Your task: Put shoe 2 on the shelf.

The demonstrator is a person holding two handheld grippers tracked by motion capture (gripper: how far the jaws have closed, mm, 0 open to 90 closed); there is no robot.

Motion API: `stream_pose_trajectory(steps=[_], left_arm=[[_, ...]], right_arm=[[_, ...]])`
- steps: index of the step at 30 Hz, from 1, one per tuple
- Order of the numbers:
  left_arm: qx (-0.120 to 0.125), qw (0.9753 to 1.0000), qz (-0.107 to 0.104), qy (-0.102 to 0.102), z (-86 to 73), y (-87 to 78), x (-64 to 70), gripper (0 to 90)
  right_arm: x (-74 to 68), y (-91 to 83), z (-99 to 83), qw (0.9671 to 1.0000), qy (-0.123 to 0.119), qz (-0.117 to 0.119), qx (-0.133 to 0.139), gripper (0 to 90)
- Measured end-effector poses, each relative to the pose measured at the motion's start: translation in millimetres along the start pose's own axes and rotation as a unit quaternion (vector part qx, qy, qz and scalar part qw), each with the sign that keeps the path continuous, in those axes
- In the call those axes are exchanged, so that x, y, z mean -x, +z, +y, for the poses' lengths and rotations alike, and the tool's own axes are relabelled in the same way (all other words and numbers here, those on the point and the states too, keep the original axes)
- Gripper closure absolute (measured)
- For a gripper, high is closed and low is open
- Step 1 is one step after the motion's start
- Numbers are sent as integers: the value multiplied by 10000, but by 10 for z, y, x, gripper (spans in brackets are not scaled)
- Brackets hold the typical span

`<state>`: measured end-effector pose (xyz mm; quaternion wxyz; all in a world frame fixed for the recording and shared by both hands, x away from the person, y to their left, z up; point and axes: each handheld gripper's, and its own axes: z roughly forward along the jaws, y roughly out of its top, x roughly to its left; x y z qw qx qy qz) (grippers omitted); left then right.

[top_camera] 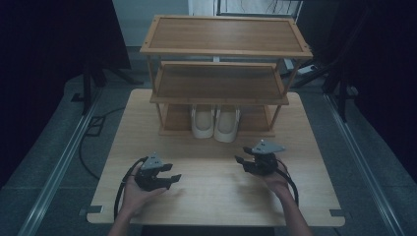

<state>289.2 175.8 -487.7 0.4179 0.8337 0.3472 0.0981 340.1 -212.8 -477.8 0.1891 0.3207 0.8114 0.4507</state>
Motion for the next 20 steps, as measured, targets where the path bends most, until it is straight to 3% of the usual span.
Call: stream_pose_trajectory(steps=[1, 8, 10, 14, 20], left_arm=[[-12, 10000, 15, -2, -2, 2, -1, 433], [-19, 9999, 92, -50, -23, -2, -39, 432], [-25, 9999, 132, -67, -28, -8, -55, 432], [6, 9999, 144, -73, -24, -17, -57, 431], [10, 9998, 183, -110, -23, -18, -77, 421]], right_arm=[[23, -104, -95, 9999, 114, -71, 14, 496], [112, -387, -378, 9984, 471, -284, 163, 498], [138, -423, -451, 9983, 431, -397, 37, 492], [163, -441, -479, 9979, 514, -384, 80, 489], [154, -489, -490, 9977, 449, -482, 151, 447]])
